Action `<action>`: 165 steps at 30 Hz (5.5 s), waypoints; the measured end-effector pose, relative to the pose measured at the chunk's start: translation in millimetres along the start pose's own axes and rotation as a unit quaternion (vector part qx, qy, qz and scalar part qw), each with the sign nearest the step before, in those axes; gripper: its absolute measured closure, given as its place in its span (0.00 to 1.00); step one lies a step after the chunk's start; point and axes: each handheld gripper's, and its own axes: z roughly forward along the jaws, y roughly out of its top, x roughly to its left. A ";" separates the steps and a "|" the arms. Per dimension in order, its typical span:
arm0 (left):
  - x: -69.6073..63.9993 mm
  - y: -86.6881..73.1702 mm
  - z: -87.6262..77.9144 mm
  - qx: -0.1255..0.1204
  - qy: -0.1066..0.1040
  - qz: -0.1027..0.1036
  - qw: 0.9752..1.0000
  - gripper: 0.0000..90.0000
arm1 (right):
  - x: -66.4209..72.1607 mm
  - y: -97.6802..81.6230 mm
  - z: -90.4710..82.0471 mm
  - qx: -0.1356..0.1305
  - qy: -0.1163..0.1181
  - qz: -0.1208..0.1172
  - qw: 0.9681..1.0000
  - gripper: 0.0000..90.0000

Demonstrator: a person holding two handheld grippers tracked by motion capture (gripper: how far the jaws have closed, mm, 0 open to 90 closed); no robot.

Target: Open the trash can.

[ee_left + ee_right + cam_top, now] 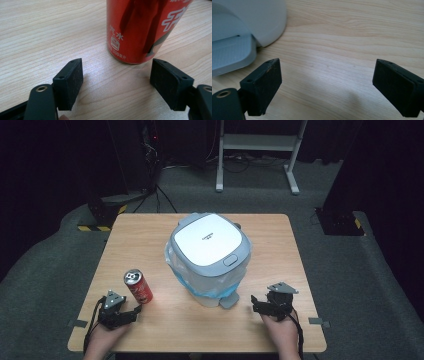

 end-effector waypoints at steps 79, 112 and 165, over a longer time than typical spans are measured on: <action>1.2 1.0 0.7 0.000 0.002 -0.001 1.000 0.31 | 69.5 0.0 2.2 -0.050 0.098 -0.099 0.989 0.60; 1.6 0.9 0.4 0.003 0.001 0.002 1.000 0.31 | 78.4 -5.5 7.9 -0.059 0.105 -0.096 0.988 0.67; 3.6 3.0 -1.4 0.009 -0.017 0.002 1.000 0.32 | 78.8 -7.5 16.9 -0.031 0.105 -0.089 0.990 0.67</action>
